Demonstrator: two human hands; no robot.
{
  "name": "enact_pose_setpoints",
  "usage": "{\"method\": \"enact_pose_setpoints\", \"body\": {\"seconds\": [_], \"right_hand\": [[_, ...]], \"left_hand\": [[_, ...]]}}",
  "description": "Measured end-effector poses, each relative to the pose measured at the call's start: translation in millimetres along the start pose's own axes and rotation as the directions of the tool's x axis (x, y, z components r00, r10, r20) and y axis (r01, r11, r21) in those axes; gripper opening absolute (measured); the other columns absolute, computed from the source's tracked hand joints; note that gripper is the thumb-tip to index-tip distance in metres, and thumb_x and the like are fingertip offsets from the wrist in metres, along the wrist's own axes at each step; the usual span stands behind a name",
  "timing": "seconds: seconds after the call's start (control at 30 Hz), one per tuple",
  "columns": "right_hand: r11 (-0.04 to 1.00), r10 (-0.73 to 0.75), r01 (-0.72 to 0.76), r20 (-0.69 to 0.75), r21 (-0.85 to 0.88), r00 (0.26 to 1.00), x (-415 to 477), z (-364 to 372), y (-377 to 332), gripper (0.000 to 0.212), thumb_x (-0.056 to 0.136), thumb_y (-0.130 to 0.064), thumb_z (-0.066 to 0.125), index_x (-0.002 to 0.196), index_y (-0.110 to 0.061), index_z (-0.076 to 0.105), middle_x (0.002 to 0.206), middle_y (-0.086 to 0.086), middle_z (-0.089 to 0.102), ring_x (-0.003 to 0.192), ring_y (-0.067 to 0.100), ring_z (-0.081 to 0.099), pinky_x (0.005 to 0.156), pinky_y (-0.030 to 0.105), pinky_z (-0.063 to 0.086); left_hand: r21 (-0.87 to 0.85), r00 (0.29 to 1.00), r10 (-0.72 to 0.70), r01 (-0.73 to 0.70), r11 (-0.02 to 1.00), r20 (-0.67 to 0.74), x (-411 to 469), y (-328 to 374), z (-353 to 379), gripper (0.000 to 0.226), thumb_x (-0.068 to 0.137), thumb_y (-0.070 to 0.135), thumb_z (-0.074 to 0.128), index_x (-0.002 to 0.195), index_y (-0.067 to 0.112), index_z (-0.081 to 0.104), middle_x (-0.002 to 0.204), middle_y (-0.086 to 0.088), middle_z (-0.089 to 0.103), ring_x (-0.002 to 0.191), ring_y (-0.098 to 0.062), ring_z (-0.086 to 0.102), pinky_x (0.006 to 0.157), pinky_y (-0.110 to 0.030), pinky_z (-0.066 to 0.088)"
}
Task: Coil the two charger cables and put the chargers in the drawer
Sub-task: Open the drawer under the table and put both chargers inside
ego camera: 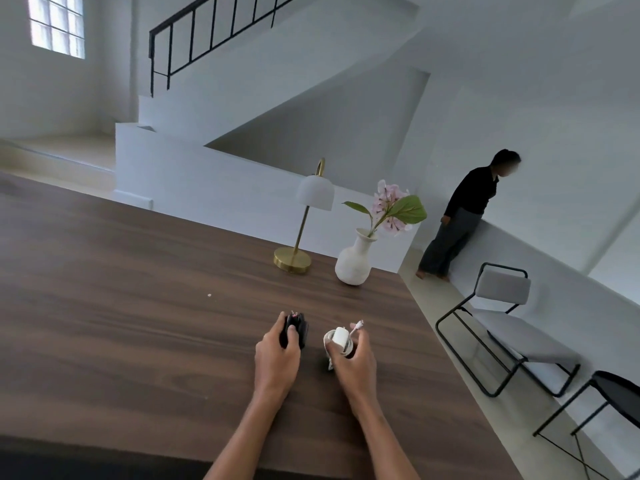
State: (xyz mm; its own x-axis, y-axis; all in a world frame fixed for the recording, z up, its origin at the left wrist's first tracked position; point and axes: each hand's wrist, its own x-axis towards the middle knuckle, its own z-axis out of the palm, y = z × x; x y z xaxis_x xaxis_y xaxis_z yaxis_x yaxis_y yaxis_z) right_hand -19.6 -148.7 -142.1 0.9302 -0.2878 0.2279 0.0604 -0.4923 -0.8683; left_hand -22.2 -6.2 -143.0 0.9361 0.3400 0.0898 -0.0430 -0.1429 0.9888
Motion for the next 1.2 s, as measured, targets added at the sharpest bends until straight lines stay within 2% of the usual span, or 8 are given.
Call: {"method": "enact_pose_setpoints", "body": {"seconds": [0.1,0.2,0.3,0.5,0.63,0.9,1.1,1.2], "right_hand": [[1.0,0.003,-0.002,-0.035,0.016,0.999,-6.4,-2.2,0.0,0.027,0.086,-0.025,0.07,0.108,-0.031,0.055,0.098,-0.008,0.068,0.084,0.005,0.066,0.073,0.027,0.056],[1.0,-0.029,0.029,-0.046,-0.009,0.999,-16.9,-6.5,-0.7,0.017,0.089,-0.018,0.067,0.097,-0.027,0.055,0.09,-0.009,0.065,0.08,0.004,0.062,0.062,0.014,0.043],[0.997,-0.054,0.051,-0.044,-0.057,0.998,-32.2,-9.8,-2.0,0.018,0.089,-0.021,0.067,0.094,-0.031,0.053,0.089,-0.008,0.065,0.078,0.007,0.062,0.059,0.012,0.045],[0.987,-0.054,0.059,0.034,-0.151,0.998,-60.4,-12.4,0.3,0.045,0.094,-0.029,0.06,0.136,-0.021,0.047,0.118,-0.004,0.056,0.109,0.015,0.05,0.085,0.029,0.043],[0.958,-0.113,0.135,0.099,-0.252,0.989,-68.5,-15.3,-1.2,0.052,0.096,-0.028,0.058,0.145,-0.018,0.041,0.132,0.005,0.056,0.121,0.021,0.049,0.098,0.037,0.048],[0.869,-0.237,0.307,0.217,-0.389,0.947,-69.5,-9.1,1.4,0.057,0.097,-0.035,0.057,0.147,-0.029,0.031,0.139,0.0,0.054,0.123,0.018,0.053,0.094,0.037,0.054],[0.842,-0.292,0.371,0.247,-0.392,0.924,-54.4,1.1,2.9,0.056,0.098,-0.037,0.054,0.148,-0.028,0.03,0.143,0.001,0.052,0.128,0.02,0.053,0.096,0.036,0.053],[0.847,-0.277,0.356,0.244,-0.394,0.929,-41.9,9.1,2.9,0.057,0.098,-0.039,0.052,0.15,-0.028,0.03,0.144,0.001,0.053,0.128,0.019,0.054,0.096,0.035,0.052]], "left_hand": [[0.074,1.0,0.013,-0.012,0.997,-0.022,-1.9,-2.3,-2.1,0.048,0.103,0.026,0.05,0.149,0.013,0.049,0.137,-0.01,0.064,0.132,-0.025,0.055,0.11,-0.034,0.041],[0.148,0.999,0.034,-0.031,0.988,-0.017,-7.6,-1.8,-5.8,0.047,0.103,0.03,0.051,0.148,0.016,0.049,0.127,-0.009,0.063,0.123,-0.022,0.055,0.095,-0.025,0.039],[0.232,0.999,0.051,-0.047,0.972,-0.013,-11.9,-1.9,-17.2,0.041,0.102,0.031,0.053,0.141,0.018,0.054,0.121,-0.008,0.063,0.117,-0.02,0.051,0.09,-0.023,0.036],[0.348,0.996,0.087,-0.072,0.935,-0.027,-15.3,-6.5,-59.8,0.039,0.102,0.034,0.052,0.138,0.019,0.055,0.127,-0.009,0.062,0.115,-0.02,0.047,0.095,-0.028,0.039],[0.487,0.992,0.127,-0.112,0.866,0.002,-23.4,-16.7,-86.9,0.046,0.102,0.04,0.05,0.145,0.024,0.048,0.133,-0.007,0.059,0.121,-0.024,0.05,0.103,-0.036,0.041],[0.608,0.984,0.178,-0.151,0.779,0.017,-33.9,-24.7,-90.5,0.056,0.103,0.041,0.046,0.154,0.026,0.029,0.148,-0.006,0.05,0.142,-0.025,0.043,0.121,-0.043,0.032],[0.6,0.985,0.171,-0.149,0.786,0.02,-12.2,-26.7,-82.7,0.056,0.104,0.04,0.046,0.155,0.029,0.028,0.147,-0.001,0.051,0.136,-0.023,0.047,0.105,-0.042,0.046],[0.6,0.986,0.158,-0.154,0.785,0.047,4.1,-30.7,-77.6,0.056,0.104,0.042,0.045,0.156,0.031,0.026,0.152,0.001,0.049,0.143,-0.024,0.043,0.11,-0.042,0.042]]}}
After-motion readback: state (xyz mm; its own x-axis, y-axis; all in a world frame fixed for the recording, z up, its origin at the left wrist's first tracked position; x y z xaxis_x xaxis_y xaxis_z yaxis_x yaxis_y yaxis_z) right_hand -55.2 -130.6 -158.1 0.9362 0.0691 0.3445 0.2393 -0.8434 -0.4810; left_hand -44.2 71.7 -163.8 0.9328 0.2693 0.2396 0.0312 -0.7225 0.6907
